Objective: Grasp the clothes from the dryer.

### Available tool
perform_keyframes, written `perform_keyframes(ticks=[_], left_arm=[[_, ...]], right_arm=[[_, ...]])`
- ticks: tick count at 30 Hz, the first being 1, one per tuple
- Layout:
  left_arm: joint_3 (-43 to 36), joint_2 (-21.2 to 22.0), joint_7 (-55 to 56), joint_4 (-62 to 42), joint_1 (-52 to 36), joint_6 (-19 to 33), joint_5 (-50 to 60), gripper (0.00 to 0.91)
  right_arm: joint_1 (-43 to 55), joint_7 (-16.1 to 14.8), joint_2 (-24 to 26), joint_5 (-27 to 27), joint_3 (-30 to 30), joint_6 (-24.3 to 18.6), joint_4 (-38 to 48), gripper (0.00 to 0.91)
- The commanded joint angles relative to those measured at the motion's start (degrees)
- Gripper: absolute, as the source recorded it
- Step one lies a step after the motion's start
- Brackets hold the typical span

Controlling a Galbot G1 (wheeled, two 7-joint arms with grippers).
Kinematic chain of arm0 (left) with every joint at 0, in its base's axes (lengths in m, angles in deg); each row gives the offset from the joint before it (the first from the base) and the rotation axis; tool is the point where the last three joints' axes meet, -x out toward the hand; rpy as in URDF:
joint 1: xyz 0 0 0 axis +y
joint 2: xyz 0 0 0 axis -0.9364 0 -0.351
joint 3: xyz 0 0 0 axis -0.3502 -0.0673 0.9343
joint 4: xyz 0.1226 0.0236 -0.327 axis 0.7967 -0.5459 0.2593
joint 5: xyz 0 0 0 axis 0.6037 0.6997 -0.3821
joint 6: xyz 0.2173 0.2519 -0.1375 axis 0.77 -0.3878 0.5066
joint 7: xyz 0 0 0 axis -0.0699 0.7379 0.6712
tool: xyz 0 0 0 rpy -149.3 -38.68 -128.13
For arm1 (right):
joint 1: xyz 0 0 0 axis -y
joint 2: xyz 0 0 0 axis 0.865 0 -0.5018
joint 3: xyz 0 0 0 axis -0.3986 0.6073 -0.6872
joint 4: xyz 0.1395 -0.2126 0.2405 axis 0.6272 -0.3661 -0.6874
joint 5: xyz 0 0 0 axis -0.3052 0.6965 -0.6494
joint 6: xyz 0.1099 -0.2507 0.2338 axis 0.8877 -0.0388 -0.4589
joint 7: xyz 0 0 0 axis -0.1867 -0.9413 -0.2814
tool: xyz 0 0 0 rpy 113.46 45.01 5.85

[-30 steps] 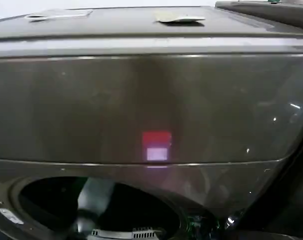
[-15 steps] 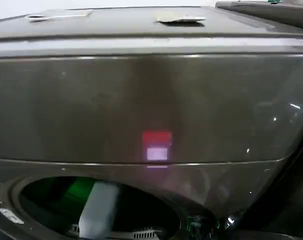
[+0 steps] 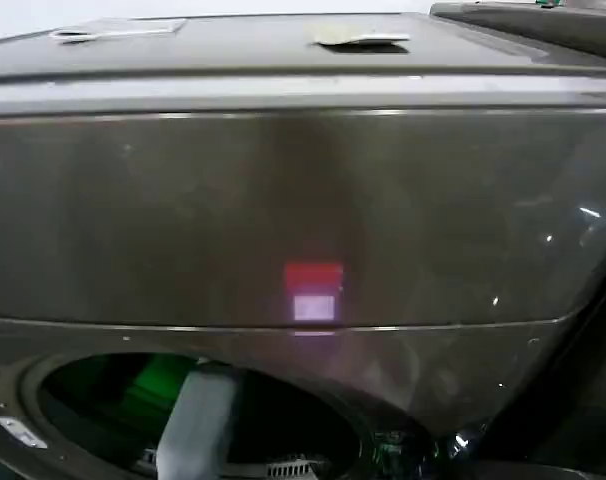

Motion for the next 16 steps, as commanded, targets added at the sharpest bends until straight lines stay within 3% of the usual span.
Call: perform_keyframes(ticks=[1,16], left_arm=[[0.18,0.15,0.57,0.39,0.27,0.09,-0.11,0.000],[0.02,0.33,-0.15,-0.06,0.02,0.07,-0.04,0.000]], right_arm=[[-0.31,-0.32,0.09,0.13,-0.83,0.64,0.07,0.907],[-0.77,-0.63,0.35,0.29,-1.42,1.32,0.23,0.907]])
